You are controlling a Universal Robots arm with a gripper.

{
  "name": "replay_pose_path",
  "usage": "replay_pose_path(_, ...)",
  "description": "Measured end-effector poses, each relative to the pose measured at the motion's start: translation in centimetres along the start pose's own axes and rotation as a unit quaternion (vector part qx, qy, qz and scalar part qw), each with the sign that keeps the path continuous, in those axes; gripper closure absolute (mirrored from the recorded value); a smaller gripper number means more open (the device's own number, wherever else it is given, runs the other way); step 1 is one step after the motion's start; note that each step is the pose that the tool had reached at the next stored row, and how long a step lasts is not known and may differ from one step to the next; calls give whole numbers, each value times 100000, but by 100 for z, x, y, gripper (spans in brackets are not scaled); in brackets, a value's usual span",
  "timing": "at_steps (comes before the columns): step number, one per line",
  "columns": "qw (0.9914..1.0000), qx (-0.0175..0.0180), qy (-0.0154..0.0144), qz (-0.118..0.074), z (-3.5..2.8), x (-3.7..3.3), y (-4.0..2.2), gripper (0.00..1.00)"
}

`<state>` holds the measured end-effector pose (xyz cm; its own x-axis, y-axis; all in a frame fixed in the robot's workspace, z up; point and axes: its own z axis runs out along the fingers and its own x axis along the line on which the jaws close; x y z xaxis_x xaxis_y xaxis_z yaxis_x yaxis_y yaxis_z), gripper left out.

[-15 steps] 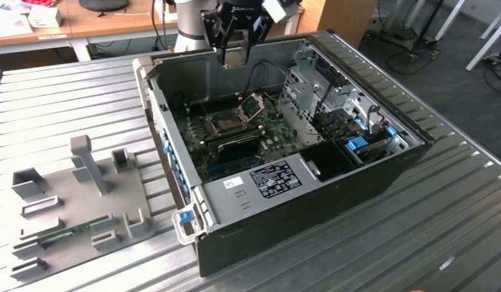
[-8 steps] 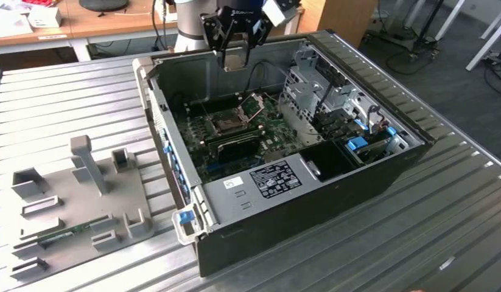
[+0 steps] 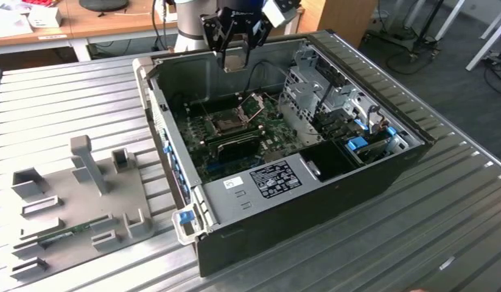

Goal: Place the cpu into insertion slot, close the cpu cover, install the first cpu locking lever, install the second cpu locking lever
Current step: 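Place the cpu into insertion slot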

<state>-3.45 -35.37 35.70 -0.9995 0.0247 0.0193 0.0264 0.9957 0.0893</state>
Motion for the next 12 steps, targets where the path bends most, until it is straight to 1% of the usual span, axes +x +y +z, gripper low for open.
replay_pose_path(2, 100000, 5, 2, 1, 1, 0, 0, 46)
replay_pose_path(4, 100000, 0, 1, 1, 17, 0, -2, 46)
replay_pose_path(12, 100000, 7, 4, 3, 30, 0, -3, 46)
